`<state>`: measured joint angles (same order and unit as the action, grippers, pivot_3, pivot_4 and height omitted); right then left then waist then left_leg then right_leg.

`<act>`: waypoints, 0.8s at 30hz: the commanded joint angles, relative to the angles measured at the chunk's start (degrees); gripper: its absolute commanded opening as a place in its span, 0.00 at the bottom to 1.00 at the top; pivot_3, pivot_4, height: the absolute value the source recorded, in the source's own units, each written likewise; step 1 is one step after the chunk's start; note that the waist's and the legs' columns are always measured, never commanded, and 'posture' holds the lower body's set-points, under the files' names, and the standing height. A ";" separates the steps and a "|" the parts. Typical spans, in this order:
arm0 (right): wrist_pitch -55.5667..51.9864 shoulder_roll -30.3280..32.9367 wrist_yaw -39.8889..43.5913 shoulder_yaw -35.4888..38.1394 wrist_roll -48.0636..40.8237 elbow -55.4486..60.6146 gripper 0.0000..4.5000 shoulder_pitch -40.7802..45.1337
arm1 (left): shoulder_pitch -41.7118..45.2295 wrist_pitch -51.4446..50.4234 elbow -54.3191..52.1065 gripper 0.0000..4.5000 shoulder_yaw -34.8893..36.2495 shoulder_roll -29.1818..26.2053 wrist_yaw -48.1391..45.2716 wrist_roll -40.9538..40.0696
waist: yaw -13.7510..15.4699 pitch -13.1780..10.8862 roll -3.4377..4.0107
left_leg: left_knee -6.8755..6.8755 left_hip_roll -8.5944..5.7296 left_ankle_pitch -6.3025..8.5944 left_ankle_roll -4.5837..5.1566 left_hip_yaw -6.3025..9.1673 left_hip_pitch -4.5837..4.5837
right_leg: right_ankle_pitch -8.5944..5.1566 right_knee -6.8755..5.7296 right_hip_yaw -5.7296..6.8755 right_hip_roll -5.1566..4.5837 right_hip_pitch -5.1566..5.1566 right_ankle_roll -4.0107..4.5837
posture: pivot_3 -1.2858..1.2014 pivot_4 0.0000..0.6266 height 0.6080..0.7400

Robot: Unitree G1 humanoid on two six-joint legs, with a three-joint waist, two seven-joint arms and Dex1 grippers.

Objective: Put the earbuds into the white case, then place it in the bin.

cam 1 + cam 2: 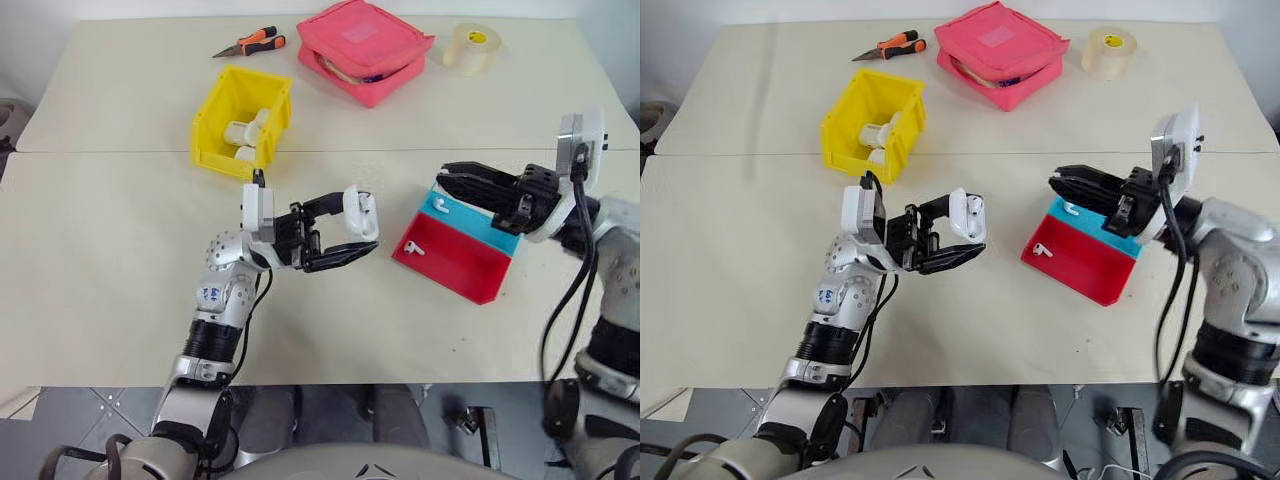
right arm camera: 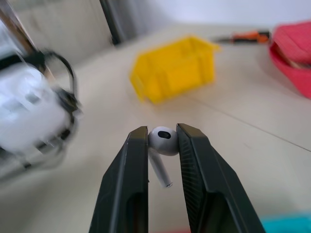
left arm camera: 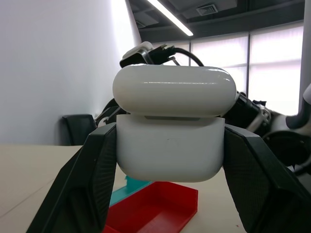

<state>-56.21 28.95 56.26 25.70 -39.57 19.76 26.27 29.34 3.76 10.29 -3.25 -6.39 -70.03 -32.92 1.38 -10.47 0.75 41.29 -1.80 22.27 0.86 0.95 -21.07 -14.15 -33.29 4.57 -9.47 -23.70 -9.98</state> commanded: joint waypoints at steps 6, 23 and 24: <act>-2.34 -15.36 -21.74 1.57 -30.09 14.16 0.16 -6.94 | 1.89 -1.89 0.71 0.62 0.46 -0.20 0.03 -0.44 | -0.13 0.01 0.02 | -0.01 -0.05 0.00 0.00 0.01 0.02 | 0.00 -0.06 -0.03 0.00 -0.01 0.01 | 0.52 0.24 1.00; 12.66 -18.03 -25.98 -12.88 -30.94 14.28 0.16 -16.93 | 2.67 -4.48 -0.22 0.62 0.75 -0.30 1.07 -0.57 | -0.19 0.02 0.04 | -0.08 -0.07 0.00 0.02 -0.08 0.14 | -0.01 -0.12 -0.08 0.01 0.00 0.03 | 0.52 0.24 1.00; 13.30 -18.00 -25.72 -13.42 -30.38 14.01 0.16 -17.30 | 2.66 -4.55 -0.27 0.62 0.79 -0.36 1.08 -0.60 | -0.19 0.02 0.04 | -0.08 -0.07 0.00 0.02 -0.08 0.15 | -0.01 -0.12 -0.08 0.01 0.00 0.03 | 0.52 0.24 1.00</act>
<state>-44.72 10.68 29.45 12.99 -70.20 33.29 9.34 30.91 -0.82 11.96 -3.02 -6.79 -68.98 -32.93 1.19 -10.45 0.79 41.21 -1.87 22.27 0.88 0.86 -20.92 -14.17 -33.41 4.49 -9.46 -23.70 -9.95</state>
